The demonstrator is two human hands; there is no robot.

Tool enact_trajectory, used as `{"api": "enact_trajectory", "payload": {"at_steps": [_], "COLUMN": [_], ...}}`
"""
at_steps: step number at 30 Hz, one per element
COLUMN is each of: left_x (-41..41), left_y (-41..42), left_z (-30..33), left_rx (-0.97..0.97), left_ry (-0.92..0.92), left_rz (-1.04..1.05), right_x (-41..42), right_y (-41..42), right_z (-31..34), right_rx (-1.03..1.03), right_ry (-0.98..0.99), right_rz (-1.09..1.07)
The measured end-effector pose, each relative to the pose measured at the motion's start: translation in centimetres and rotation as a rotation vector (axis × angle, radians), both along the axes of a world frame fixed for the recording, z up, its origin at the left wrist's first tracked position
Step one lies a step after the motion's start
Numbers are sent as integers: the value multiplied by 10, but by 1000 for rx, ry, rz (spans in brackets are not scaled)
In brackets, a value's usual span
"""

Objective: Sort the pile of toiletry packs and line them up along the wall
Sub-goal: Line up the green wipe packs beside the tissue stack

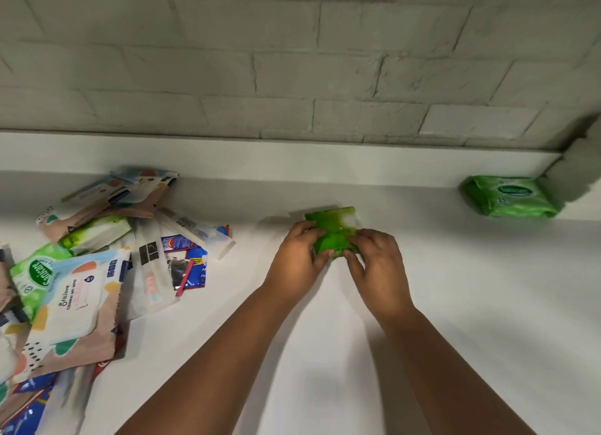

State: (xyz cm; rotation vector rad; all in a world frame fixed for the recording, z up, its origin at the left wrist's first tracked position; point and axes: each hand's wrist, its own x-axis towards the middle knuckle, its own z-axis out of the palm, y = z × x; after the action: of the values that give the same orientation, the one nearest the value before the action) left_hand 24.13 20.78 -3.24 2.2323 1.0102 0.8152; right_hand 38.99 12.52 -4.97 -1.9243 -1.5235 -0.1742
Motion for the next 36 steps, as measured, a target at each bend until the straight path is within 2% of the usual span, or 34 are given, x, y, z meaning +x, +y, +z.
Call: {"api": "enact_trajectory", "payload": {"at_steps": [18,28,36], "left_x": [176,235,253], "left_y": [-81,-81,-46], "left_z": [-2,-9,-12], "left_rx": [-1,53,75], "left_ry": [3,14,34], "left_rz": [-117,-51,-36], "right_x": [160,219,284], "right_y": [-98,-94,-64], "right_z": [-5,-2,-1], "right_rx": [26,38,79], "right_ry": [79,55,-51], "right_rz": [-102,-67,-230]}}
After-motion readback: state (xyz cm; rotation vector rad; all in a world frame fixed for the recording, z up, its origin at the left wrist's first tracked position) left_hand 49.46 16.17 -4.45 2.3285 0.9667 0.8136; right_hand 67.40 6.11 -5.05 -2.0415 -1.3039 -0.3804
